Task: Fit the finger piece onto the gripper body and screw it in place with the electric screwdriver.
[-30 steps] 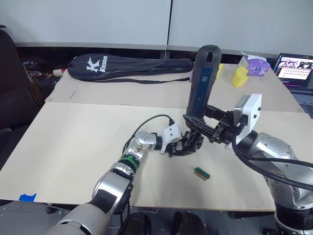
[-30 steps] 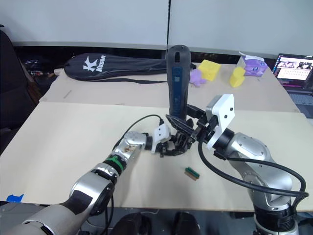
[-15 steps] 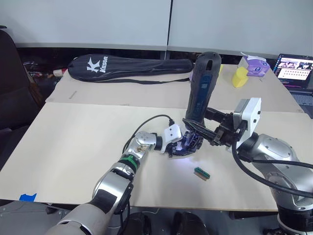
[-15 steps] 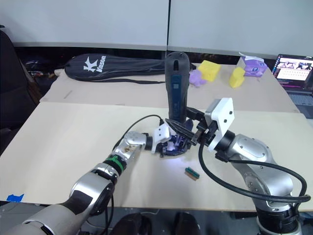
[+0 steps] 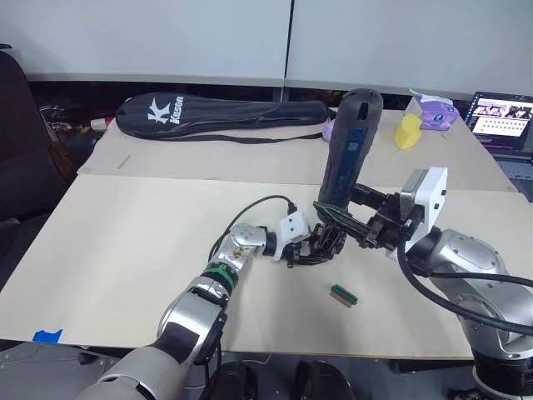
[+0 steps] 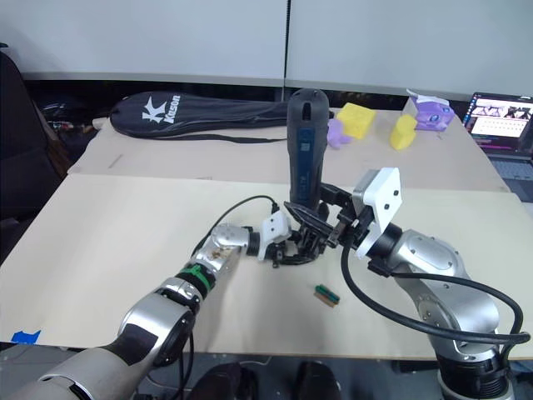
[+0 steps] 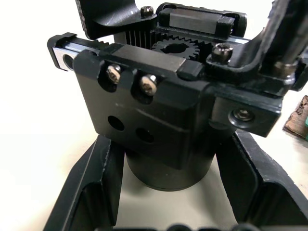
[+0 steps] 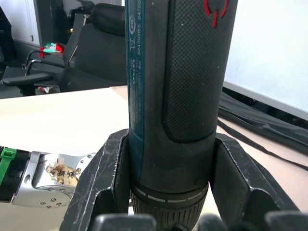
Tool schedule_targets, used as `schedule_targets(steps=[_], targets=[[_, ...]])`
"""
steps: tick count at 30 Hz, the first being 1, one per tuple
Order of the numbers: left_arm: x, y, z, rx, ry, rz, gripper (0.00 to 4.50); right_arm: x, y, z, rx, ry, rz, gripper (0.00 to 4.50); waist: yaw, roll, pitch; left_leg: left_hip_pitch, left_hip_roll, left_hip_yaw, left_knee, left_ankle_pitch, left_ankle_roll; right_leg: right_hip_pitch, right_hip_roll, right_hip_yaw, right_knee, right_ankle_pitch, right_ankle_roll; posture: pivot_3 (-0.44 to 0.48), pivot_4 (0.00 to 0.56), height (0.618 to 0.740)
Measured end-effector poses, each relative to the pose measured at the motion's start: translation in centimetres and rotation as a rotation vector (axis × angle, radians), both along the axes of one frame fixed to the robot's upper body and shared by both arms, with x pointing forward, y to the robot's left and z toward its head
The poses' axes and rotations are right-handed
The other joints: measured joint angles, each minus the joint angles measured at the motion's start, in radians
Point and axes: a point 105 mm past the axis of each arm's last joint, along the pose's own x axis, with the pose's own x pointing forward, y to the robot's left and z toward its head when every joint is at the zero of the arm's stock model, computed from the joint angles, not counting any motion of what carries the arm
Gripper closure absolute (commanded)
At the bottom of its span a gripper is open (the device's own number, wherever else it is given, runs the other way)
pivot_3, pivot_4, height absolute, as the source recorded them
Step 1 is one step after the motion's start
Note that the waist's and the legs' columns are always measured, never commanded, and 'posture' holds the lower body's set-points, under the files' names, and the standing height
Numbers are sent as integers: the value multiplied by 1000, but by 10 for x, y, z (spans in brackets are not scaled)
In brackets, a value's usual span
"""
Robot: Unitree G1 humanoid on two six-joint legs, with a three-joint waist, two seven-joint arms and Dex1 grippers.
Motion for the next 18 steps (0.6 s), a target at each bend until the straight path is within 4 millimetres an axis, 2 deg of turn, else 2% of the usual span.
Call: schedule_targets(steps=[6, 12, 13, 16, 18], targets=[[0, 0, 0, -1, 1, 1, 2214, -2, -1, 2, -21, -14, -1, 2603, 0, 0, 0, 0, 0, 0, 0, 0, 0, 0, -1, 0, 0, 0, 0, 0, 150, 740], [0, 0, 2, -6, -4, -7, 2214, -4, 7, 18, -37, -7, 43, 2603, -4, 0, 0, -4, 0, 0, 0, 0, 0, -4, -2, 0, 0, 0, -1, 0, 150, 740], [-1, -1, 2, -10, -4, -8, 2214, -4, 9, 25, -12, -13, 55, 2603, -4, 0, 1, -6, 0, 0, 0, 0, 0, -6, -2, 0, 0, 1, -1, 0, 150, 740], [-2, -3, 2, -13, -3, -13, 2214, -13, 15, 61, 69, -105, 125, 2603, -2, 1, 1, -7, 0, 0, 0, 0, 0, -6, -1, -2, 0, 1, -1, 0, 150, 740], [-3, -4, 1, -16, -1, -13, 2214, -22, 19, 75, 94, -152, 166, 2603, 0, 1, 1, -7, 0, -1, 0, 0, 1, -5, 0, -4, -1, 1, -1, 0, 150, 740]])
